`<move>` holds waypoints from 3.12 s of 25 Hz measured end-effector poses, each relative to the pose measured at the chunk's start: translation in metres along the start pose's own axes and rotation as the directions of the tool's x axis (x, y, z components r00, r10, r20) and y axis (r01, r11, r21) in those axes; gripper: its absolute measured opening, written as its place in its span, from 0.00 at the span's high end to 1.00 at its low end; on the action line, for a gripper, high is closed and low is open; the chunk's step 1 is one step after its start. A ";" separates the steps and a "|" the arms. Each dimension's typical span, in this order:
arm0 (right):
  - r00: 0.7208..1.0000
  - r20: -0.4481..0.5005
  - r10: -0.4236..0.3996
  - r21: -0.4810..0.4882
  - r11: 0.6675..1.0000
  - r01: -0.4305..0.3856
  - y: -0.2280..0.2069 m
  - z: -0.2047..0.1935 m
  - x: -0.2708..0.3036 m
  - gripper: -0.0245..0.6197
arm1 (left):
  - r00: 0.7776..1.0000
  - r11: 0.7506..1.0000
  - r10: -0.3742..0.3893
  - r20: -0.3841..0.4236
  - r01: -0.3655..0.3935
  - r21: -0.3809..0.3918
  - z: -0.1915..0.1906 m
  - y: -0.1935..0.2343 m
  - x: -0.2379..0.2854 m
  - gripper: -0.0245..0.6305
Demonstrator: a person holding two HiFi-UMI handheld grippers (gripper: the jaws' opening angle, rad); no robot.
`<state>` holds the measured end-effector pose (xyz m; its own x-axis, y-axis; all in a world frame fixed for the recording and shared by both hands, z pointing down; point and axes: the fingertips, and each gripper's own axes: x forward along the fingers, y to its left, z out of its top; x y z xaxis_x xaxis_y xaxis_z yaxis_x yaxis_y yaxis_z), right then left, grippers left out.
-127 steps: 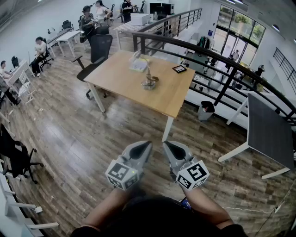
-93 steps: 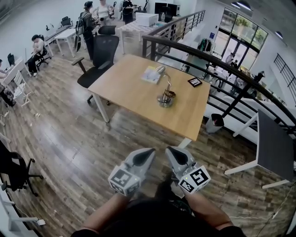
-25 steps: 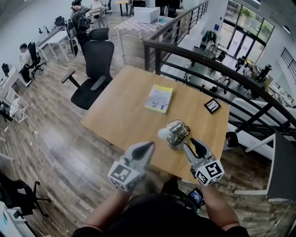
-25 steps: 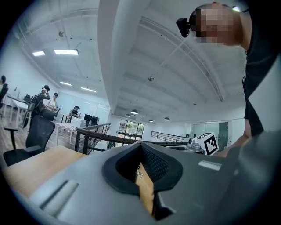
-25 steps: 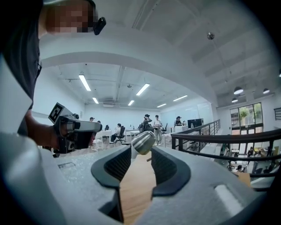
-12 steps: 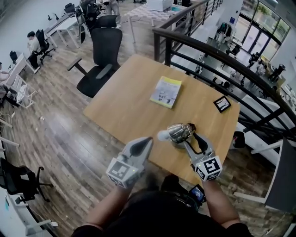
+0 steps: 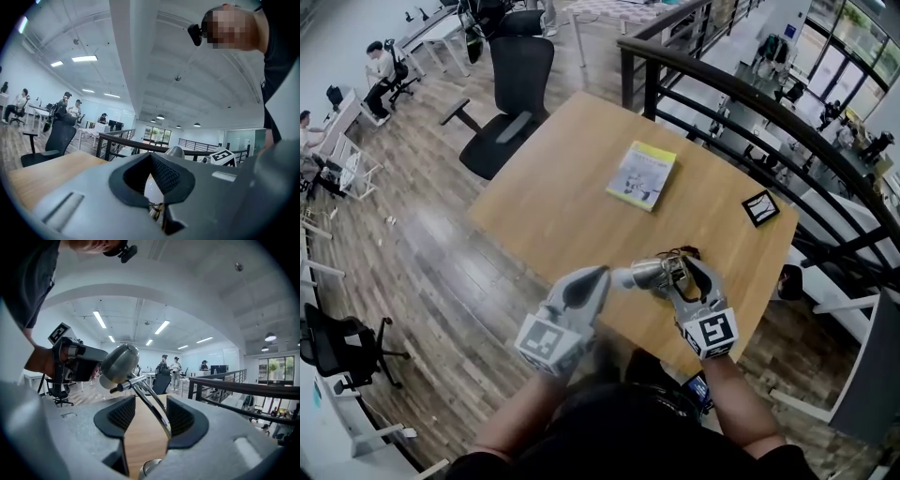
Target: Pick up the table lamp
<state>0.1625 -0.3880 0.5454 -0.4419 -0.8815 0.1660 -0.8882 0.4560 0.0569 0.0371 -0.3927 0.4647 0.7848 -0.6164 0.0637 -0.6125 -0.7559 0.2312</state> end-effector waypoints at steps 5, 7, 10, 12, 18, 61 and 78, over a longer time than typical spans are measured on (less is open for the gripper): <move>0.999 0.035 -0.004 -0.004 1.000 0.004 0.001 0.009 0.011 0.65 | 0.999 0.999 0.028 0.019 -0.029 0.044 -0.006 0.003 0.007 0.96; 0.999 0.043 -0.007 -0.011 1.000 0.007 0.003 0.012 0.013 0.68 | 0.999 0.998 0.039 0.020 -0.040 0.046 -0.004 0.004 0.009 0.96; 0.998 0.049 -0.025 -0.030 0.999 0.027 0.002 0.012 0.014 0.70 | 0.999 0.998 0.048 0.013 -0.049 0.032 -0.001 0.002 0.013 0.96; 0.999 0.040 -0.035 -0.054 0.998 0.037 0.002 0.013 0.014 0.72 | 0.999 0.999 0.049 0.006 -0.050 0.022 0.002 0.000 0.016 0.96; 0.993 0.033 -0.114 -0.097 0.988 0.117 -0.006 0.019 0.013 0.79 | 0.999 0.998 0.046 0.018 -0.047 0.035 0.007 -0.002 0.018 0.96; 0.931 0.138 -0.338 -0.004 0.940 0.341 -0.010 0.132 0.001 0.87 | 0.987 0.991 0.065 0.150 -0.082 0.108 0.074 0.015 0.004 0.96; 0.910 0.151 -0.386 -0.006 0.920 0.391 0.013 0.148 -0.026 0.87 | 0.984 0.994 -0.010 0.177 -0.009 0.107 0.081 -0.004 -0.020 0.96</move>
<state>0.1436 -0.3777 0.3962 -0.0785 -0.9967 -0.0196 -0.9894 0.0755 0.1237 0.0161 -0.3953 0.3842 0.7618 -0.6381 -0.1116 -0.6261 -0.7695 0.1259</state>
